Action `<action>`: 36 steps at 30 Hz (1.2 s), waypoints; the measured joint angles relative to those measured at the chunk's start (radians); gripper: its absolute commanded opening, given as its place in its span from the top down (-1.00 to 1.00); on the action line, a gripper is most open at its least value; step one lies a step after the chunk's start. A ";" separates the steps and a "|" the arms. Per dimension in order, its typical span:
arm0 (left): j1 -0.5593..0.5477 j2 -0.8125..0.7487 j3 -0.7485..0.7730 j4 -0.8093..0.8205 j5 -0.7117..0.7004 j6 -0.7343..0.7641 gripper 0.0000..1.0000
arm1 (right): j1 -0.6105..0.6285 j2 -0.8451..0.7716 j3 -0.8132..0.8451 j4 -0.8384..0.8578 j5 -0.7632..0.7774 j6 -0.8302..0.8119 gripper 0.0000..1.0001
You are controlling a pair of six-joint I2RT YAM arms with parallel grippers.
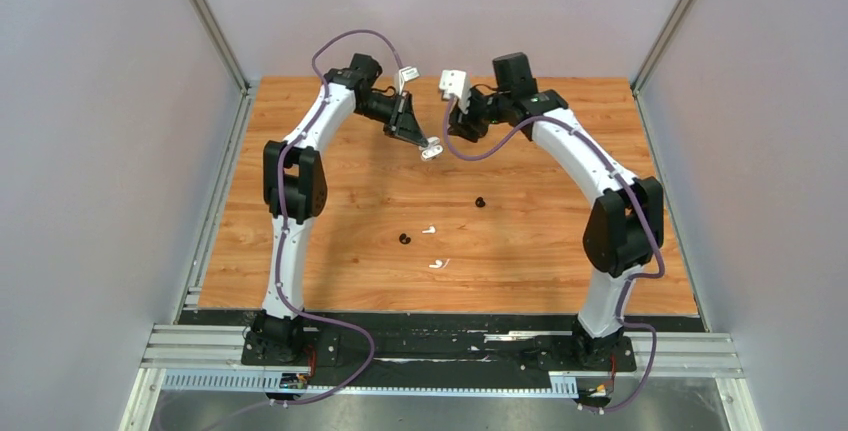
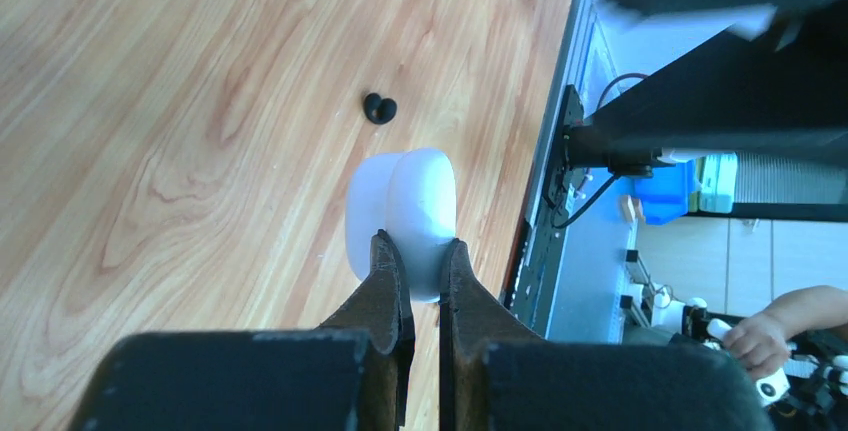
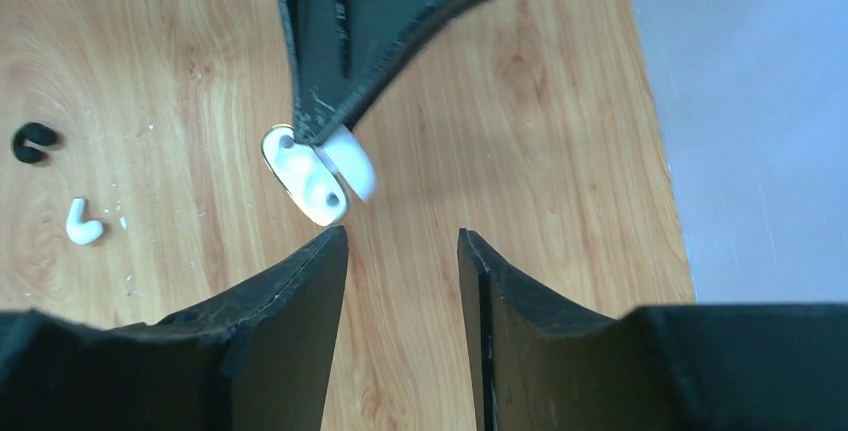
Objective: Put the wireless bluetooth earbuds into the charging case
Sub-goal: Open the charging case, then adjust the earbud at the center of the board.
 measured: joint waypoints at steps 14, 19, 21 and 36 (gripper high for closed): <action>0.016 -0.127 -0.232 0.001 -0.009 0.124 1.00 | -0.177 -0.210 -0.294 0.003 -0.183 0.399 -0.11; 0.040 -0.307 -0.406 -0.056 -0.053 0.211 1.00 | -0.177 -0.210 -0.400 -0.021 -0.159 0.549 -0.06; 0.054 -0.369 -0.454 -0.101 -0.092 0.248 1.00 | -0.174 -0.211 -0.400 -0.031 -0.153 0.620 -0.02; 0.097 -0.637 -0.779 -0.024 -0.163 0.230 1.00 | 0.016 -0.324 -0.571 -0.071 -0.207 0.180 0.23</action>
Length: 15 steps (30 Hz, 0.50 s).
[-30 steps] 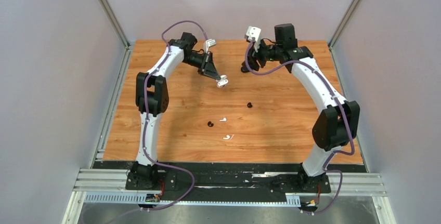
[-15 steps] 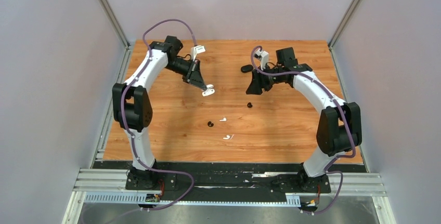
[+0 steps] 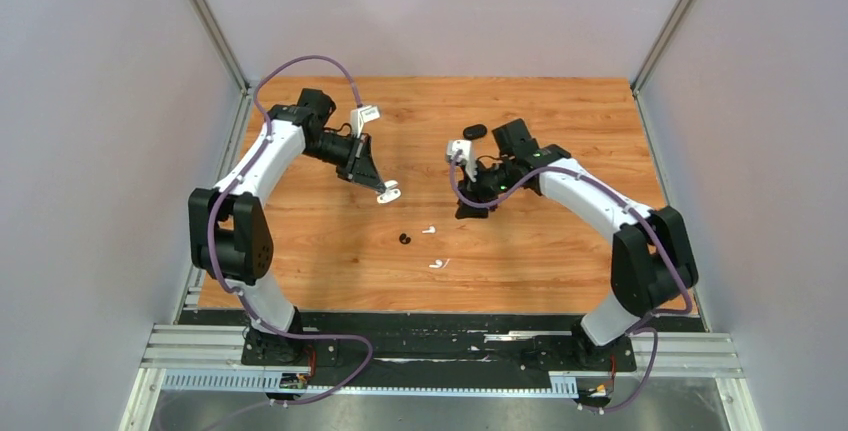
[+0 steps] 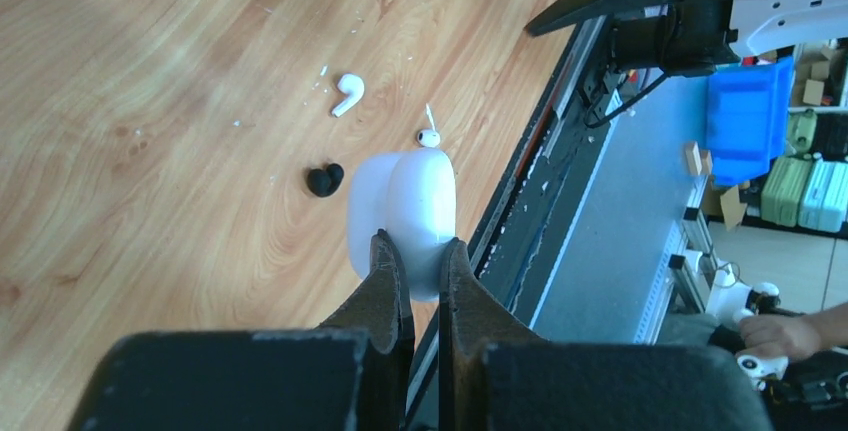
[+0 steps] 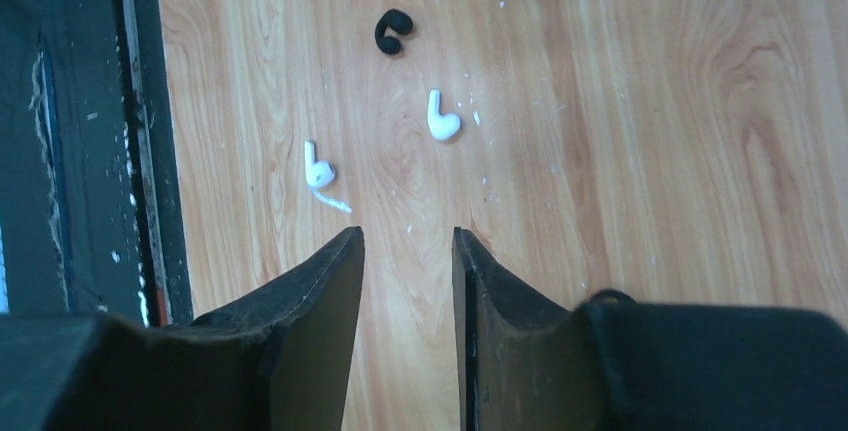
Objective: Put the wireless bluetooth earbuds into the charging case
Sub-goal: Adjust the earbud at the center of the board.
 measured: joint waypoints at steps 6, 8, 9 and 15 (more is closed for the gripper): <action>0.000 -0.094 -0.072 0.121 -0.064 -0.114 1.00 | 0.117 0.123 0.101 0.008 0.163 0.320 0.18; 0.000 -0.111 -0.072 0.150 -0.095 -0.134 1.00 | 0.139 0.123 0.090 0.003 0.201 0.422 0.11; 0.000 -0.116 -0.072 0.158 -0.108 -0.140 1.00 | 0.152 0.123 0.084 0.003 0.219 0.472 0.06; 0.001 -0.134 -0.107 0.193 -0.172 -0.176 1.00 | 0.209 0.152 0.047 -0.008 0.281 0.666 0.06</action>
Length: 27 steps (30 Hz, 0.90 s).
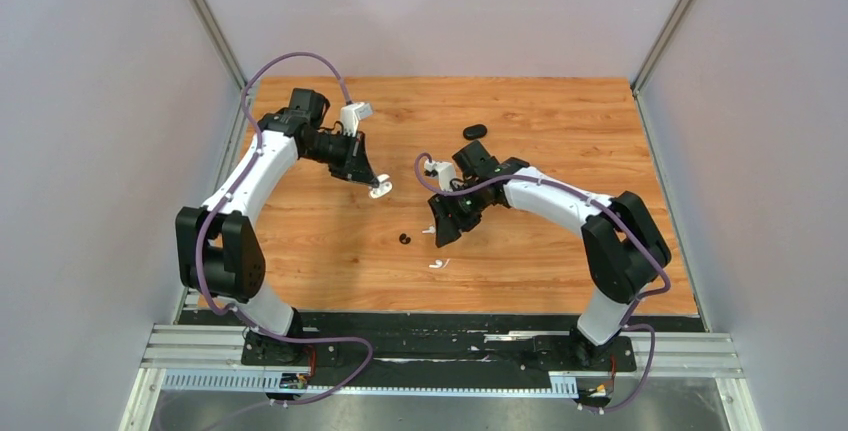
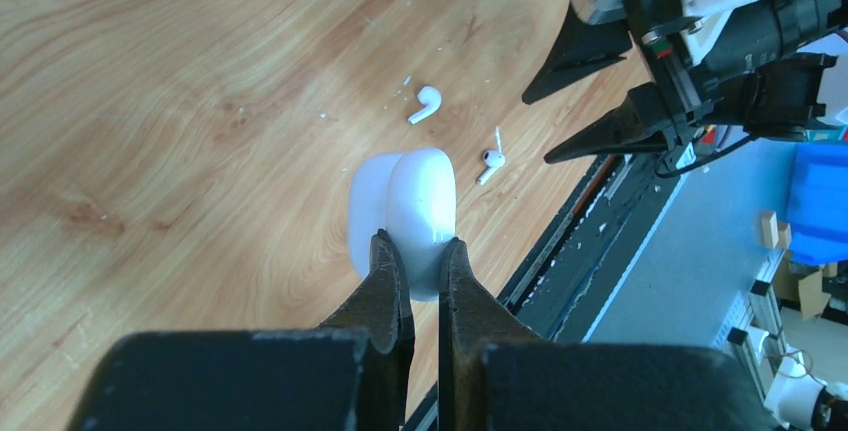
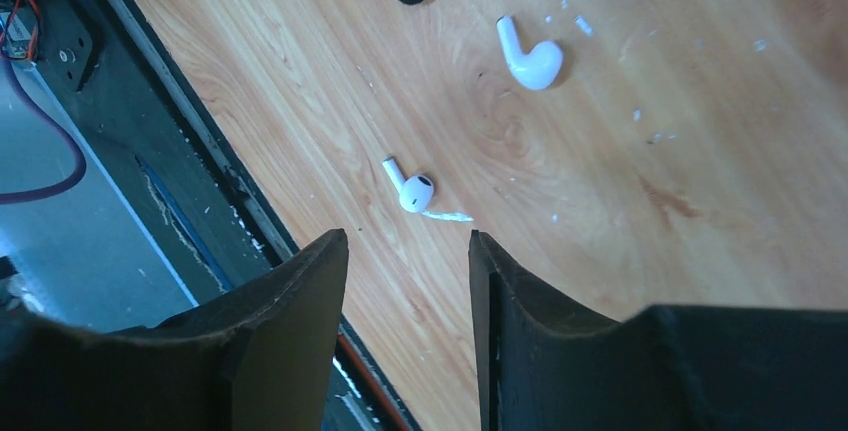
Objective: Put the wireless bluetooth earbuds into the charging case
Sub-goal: Adjust the earbud at the center of the board.
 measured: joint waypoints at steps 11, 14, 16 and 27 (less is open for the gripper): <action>0.007 -0.037 -0.024 0.000 -0.066 -0.030 1.00 | 0.079 0.096 -0.001 -0.020 0.049 0.183 0.13; 0.008 -0.044 -0.024 0.002 -0.068 -0.039 1.00 | 0.084 0.115 -0.001 -0.027 0.061 0.212 0.13; 0.007 -0.050 -0.024 0.003 -0.072 -0.041 1.00 | 0.084 0.128 -0.002 -0.032 0.066 0.230 0.12; 0.008 -0.076 -0.059 0.015 -0.077 -0.051 1.00 | 0.090 0.177 0.004 -0.034 0.086 0.262 0.14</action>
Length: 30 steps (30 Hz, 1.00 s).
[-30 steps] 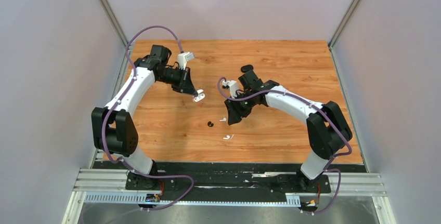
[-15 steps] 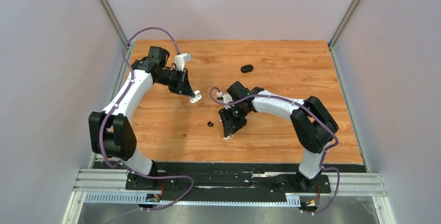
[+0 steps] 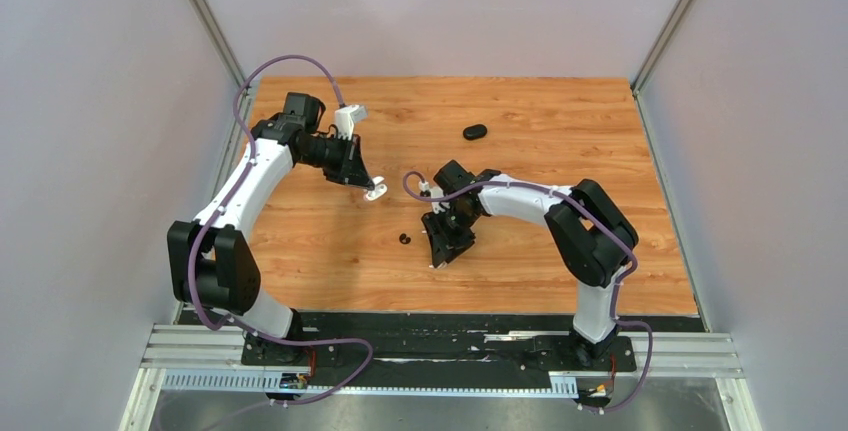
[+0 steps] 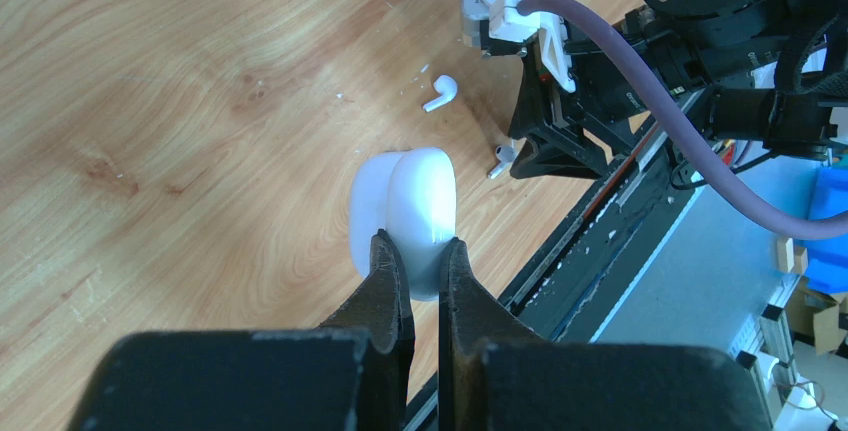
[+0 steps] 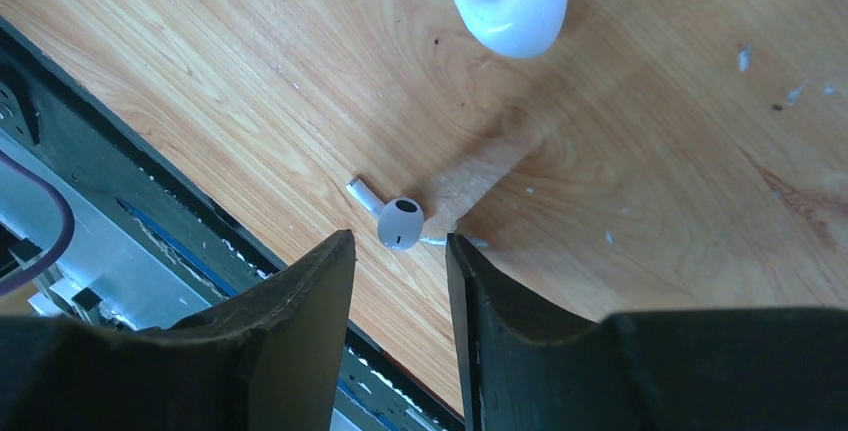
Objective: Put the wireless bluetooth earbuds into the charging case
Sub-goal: Adjust the earbud at the center of the board.
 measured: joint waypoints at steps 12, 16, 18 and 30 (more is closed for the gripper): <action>0.000 -0.001 0.000 -0.001 -0.006 0.003 1.00 | -0.023 -0.006 0.114 -0.118 -0.167 -0.416 -0.17; 0.000 -0.001 0.000 -0.002 -0.008 0.006 1.00 | -0.031 -0.126 0.056 -0.140 -0.271 -0.903 -0.15; 0.000 -0.001 0.001 -0.003 -0.011 0.010 1.00 | -0.031 -0.217 -0.026 -0.137 -0.298 -1.188 -0.09; 0.000 -0.032 0.000 -0.021 -0.026 0.028 1.00 | -0.021 -0.126 -0.063 -0.132 -0.332 -2.092 0.13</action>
